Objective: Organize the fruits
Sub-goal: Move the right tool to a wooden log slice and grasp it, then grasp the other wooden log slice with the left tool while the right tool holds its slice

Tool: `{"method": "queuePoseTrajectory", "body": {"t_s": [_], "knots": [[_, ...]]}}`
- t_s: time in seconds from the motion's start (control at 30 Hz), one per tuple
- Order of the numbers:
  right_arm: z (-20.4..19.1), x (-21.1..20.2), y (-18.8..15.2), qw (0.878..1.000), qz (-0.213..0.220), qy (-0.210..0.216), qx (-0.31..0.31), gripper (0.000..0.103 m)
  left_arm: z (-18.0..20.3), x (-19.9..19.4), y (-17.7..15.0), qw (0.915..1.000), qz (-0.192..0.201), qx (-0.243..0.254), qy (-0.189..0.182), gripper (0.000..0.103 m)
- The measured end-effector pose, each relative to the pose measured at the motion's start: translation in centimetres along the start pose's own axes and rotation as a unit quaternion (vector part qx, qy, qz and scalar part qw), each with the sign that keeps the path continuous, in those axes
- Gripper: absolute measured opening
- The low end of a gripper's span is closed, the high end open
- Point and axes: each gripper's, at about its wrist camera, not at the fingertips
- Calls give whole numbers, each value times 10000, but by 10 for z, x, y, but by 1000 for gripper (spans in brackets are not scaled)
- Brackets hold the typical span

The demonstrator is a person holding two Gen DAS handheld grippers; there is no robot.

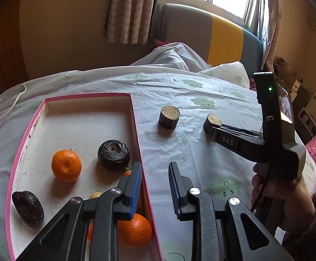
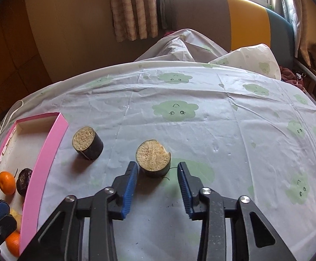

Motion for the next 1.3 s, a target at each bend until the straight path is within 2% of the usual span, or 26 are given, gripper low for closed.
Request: {"method": "queuePoseTrajectory", "body": {"t_s": [0.33, 0.53, 0.8, 1.03, 1.1, 1.17, 1.23, 1.3], "knots": [[15, -29, -13, 9998, 188, -40, -12, 27, 18, 30, 26, 9990, -152, 44, -426, 25], [27, -37, -20, 9998, 187, -98, -13, 27, 29, 67, 45, 9981, -375, 42, -479, 25], [36, -34, -23, 9999, 130, -24, 88, 27, 41, 112, 55, 9972, -653, 322, -153, 25], [40, -34, -22, 9997, 125, 97, 196, 28, 46, 119, 57, 9974, -513, 464, 194, 26], [41, -34, -22, 9996, 135, 101, 212, 35, 41, 116, 57, 9986, -454, 259, 109, 26], [41, -34, -21, 9996, 172, 130, 206, 46, 35, 112, 57, 9991, -382, 149, 62, 27], [42, -34, -20, 9995, 182, 136, 211, 51, 34, 114, 56, 9989, -433, 194, 62, 30], [42, -32, -20, 9996, 168, 120, 217, 51, 33, 119, 56, 9983, -517, 251, 67, 30]]}}
Point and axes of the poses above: each gripper's, at about its wrist camera, not at the fingertips, and x roughly the way its jaws point, z to its right, y to its top, and after that the axes turned 10 degrees about z, right-handed
